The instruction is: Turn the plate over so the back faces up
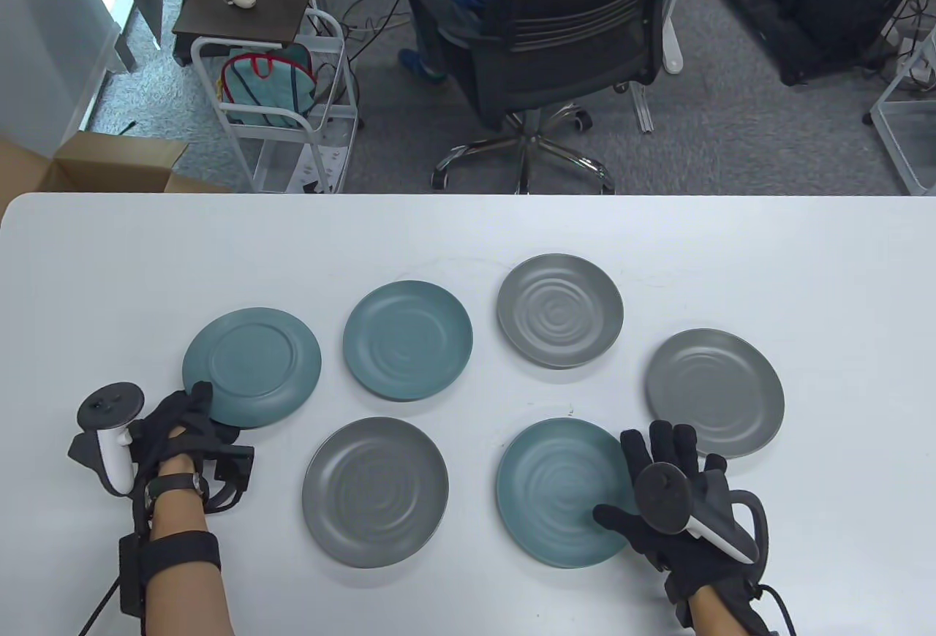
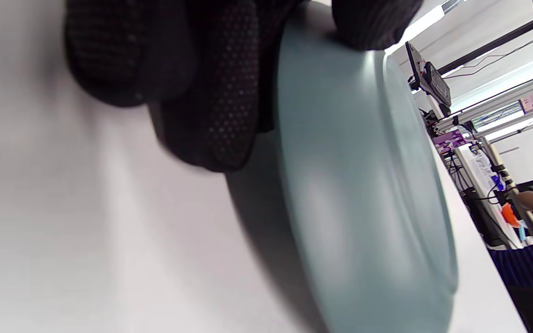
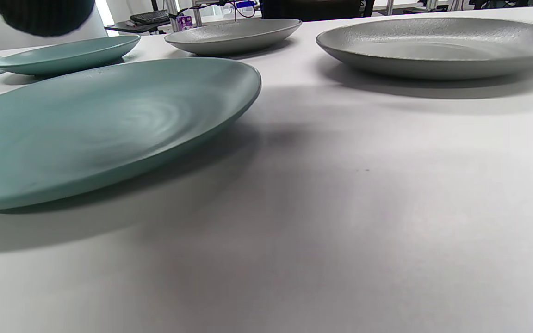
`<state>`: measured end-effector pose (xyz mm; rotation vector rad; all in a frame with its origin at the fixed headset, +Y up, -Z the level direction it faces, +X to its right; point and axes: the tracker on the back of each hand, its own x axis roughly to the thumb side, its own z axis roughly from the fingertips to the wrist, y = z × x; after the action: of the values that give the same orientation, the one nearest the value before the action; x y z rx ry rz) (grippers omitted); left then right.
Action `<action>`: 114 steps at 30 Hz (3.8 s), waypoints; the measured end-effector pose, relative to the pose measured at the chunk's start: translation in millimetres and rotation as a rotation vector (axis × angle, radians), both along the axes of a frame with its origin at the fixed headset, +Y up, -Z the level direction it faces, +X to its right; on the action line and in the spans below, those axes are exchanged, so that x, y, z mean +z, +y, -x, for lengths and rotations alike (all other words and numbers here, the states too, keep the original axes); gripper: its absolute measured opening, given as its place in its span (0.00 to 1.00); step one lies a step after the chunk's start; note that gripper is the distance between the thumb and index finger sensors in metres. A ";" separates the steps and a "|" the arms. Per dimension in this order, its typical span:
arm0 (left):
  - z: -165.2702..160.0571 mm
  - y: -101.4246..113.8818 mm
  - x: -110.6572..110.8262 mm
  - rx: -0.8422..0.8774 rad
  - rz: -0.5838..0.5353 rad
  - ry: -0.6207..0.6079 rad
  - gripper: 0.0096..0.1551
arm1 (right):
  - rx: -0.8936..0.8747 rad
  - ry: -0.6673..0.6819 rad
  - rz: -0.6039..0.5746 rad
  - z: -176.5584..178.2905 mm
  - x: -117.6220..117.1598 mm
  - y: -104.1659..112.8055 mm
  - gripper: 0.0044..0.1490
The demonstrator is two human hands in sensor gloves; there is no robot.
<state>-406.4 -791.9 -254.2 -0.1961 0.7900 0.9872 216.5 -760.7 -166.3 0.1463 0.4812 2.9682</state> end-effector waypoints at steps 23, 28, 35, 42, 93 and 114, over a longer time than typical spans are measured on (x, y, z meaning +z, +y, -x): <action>-17.1 11.9 -9.3 -0.388 0.186 -0.069 0.36 | -0.002 0.018 0.006 2.5 1.0 -0.5 0.63; -17.4 13.8 -11.8 -0.431 0.211 -0.096 0.36 | -0.003 0.021 0.007 4.2 1.0 -0.1 0.64; -30.8 28.9 -18.8 -0.519 0.153 -0.208 0.40 | 0.003 0.022 0.008 5.9 1.3 0.4 0.63; -90.1 56.3 -36.3 -0.696 0.152 -0.524 0.47 | 0.014 0.028 0.009 9.0 1.3 0.3 0.63; -352.5 20.5 -80.1 -1.062 0.197 -1.057 0.46 | 0.004 0.051 -0.009 14.8 3.4 2.3 0.63; -357.2 32.2 -81.7 -1.040 0.133 -1.054 0.39 | -0.011 0.065 -0.012 18.1 5.7 3.7 0.64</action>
<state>-49.2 -759.7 -335.9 -0.3276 -0.0853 -0.2150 198.4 -757.1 -160.6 0.2463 0.4683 2.9638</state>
